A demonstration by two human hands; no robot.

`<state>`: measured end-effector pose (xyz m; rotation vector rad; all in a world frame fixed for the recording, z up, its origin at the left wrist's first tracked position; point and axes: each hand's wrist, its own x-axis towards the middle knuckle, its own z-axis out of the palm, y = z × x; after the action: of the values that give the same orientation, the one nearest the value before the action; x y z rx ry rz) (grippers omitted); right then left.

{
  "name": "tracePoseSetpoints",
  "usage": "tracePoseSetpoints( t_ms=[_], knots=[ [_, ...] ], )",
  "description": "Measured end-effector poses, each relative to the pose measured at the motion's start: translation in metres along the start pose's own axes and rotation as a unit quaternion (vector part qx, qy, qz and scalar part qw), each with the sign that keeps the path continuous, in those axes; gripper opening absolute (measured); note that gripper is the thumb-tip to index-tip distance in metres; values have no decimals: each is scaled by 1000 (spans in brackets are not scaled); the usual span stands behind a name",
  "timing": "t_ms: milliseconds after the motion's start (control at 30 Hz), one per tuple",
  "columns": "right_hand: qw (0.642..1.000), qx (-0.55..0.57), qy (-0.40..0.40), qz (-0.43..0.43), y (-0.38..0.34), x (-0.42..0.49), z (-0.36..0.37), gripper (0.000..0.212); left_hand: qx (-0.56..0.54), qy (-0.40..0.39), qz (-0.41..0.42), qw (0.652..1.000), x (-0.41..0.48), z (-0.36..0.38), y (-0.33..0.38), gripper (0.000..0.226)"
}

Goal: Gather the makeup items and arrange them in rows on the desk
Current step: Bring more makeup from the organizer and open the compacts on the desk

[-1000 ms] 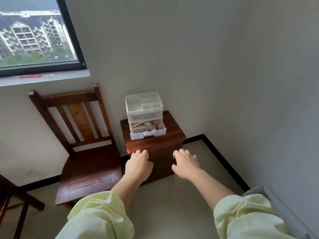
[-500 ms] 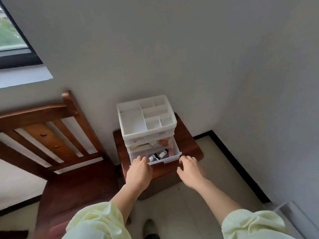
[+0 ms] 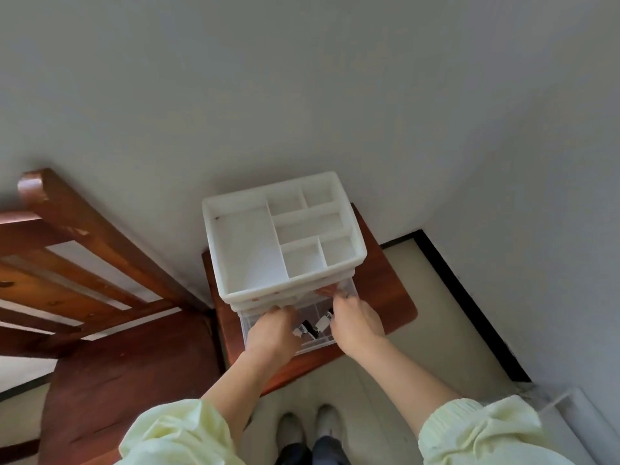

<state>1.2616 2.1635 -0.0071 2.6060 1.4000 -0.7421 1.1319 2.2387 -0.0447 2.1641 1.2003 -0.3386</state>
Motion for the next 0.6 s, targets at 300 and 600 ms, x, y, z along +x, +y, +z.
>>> tracePoseSetpoints(
  t_ms=[300,600],
  knots=[
    [994,-83,-56,31,-10,28,15,27,25,-17,-4,1000,17,5,3,29],
    [999,44,11,13,-6,22,13,39,-189,31,-35,981,12,9,-1,25]
  ],
)
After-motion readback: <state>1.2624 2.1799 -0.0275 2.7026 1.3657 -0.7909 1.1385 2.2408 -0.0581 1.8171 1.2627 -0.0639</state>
